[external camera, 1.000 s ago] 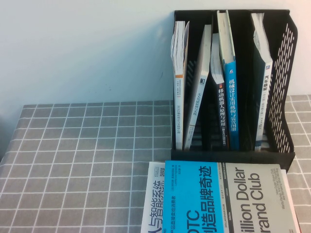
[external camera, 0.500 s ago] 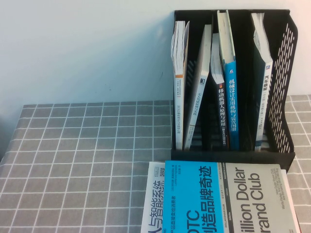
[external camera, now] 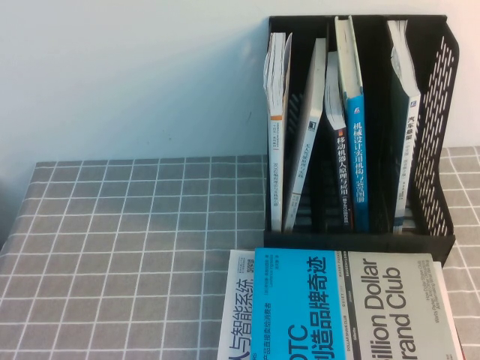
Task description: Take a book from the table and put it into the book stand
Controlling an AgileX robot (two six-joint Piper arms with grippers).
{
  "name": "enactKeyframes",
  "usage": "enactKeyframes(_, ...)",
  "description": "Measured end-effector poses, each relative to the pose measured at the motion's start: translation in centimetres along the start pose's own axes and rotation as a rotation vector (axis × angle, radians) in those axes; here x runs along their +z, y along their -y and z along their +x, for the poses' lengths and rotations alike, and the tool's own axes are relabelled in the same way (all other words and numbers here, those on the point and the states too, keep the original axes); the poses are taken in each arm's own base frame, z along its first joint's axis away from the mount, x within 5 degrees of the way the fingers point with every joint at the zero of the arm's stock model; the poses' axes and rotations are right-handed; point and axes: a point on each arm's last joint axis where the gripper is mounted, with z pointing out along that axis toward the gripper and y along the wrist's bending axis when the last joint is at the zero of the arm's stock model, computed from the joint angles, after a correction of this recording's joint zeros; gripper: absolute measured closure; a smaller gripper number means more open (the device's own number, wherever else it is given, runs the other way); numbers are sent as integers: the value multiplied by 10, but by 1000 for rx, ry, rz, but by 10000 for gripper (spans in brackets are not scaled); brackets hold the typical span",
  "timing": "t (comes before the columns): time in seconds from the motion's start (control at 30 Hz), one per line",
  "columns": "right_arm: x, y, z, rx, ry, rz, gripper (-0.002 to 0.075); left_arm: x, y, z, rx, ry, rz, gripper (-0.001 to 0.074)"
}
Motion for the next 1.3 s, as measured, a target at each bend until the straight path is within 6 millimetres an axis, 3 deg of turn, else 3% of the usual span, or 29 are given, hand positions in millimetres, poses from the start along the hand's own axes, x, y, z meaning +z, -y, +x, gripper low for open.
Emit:
enactKeyframes(0.13,34,-3,2,-27,-212,-13,729,20,3,4,117,-130,-14,738)
enactKeyframes(0.3,57,-5,35,-88,-600,-49,729,43,3,29,22,-419,-53,738)
enactKeyframes(0.43,51,-5,62,-142,-871,-83,729,50,1,68,16,-781,-59,738)
enactKeyframes(0.63,34,-6,77,-129,-1107,-114,729,43,-13,126,90,-1263,-93,738)
enactKeyframes(0.73,27,-5,90,-125,-1177,-120,729,43,-17,139,70,-1349,-110,738)
enactKeyframes(1.0,17,-3,150,-77,-1507,-112,729,44,-22,167,-5,-1475,-155,738)
enactKeyframes(1.3,16,-16,244,157,-1859,-206,729,41,-26,214,-147,-1680,-156,738)
